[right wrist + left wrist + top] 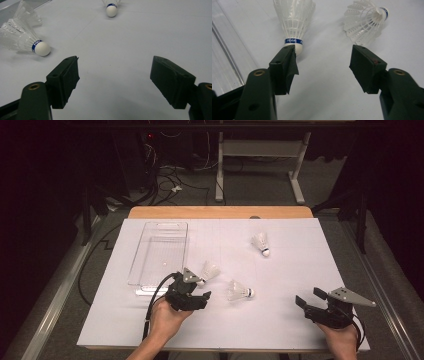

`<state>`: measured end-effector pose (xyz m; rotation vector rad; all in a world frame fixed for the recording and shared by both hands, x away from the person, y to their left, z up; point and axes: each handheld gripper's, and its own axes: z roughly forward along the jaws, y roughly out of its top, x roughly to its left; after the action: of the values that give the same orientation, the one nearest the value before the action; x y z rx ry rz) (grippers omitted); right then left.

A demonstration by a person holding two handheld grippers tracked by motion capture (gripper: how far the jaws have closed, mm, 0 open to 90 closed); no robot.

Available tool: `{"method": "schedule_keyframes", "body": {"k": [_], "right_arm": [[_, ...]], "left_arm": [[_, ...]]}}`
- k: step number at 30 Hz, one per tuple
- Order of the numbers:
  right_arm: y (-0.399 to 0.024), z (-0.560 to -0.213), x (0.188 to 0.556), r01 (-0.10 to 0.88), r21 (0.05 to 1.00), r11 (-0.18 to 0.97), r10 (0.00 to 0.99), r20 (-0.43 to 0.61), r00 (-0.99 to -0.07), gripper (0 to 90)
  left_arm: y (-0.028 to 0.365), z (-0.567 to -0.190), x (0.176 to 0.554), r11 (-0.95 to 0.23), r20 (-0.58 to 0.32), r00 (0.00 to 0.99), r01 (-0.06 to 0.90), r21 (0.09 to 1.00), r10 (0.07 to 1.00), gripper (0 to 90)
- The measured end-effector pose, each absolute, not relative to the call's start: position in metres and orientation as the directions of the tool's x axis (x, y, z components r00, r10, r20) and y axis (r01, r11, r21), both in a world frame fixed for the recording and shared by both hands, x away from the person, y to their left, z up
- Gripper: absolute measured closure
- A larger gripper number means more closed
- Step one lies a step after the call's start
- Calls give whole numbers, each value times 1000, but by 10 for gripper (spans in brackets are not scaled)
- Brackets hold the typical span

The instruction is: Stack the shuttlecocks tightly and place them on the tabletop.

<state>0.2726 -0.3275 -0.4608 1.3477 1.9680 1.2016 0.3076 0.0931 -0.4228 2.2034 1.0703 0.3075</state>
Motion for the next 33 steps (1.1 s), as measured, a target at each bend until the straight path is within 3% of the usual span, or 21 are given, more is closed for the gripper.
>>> {"method": "schedule_keyframes", "body": {"k": [11, 33], "right_arm": [[-327, -461, 273, 502, 854, 138, 906, 96, -413, 232], [-327, -461, 273, 504, 852, 141, 902, 99, -420, 232]], "left_arm": [[87, -416, 325, -444, -100, 632, 639, 629, 768, 379], [72, -400, 353, -457, -71, 619, 648, 610, 782, 337]]}}
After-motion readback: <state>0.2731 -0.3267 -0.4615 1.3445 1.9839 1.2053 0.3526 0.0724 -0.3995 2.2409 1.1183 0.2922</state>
